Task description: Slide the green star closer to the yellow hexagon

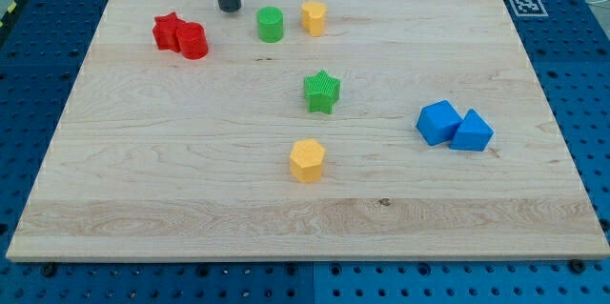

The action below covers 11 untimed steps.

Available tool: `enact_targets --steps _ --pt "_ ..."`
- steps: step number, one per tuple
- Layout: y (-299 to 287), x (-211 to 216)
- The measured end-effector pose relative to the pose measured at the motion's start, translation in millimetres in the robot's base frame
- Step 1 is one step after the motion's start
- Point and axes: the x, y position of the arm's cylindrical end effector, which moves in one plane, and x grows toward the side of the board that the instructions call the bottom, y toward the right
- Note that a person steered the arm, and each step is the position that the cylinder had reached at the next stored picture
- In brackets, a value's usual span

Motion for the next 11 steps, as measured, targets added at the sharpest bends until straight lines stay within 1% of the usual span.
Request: enact_targets --steps 2,3,4,5,6,7,8,9,10,11 --pt "56.4 86.0" --pt "76.7 102.7" --pt "74.0 106.9" --pt "86.4 119.0" --pt "123.1 128.3" --pt "147.3 158.4" --pt "155.8 190.6" --pt "145.7 175.1" --pt "112.4 160.2" --pt "92.1 177.1"
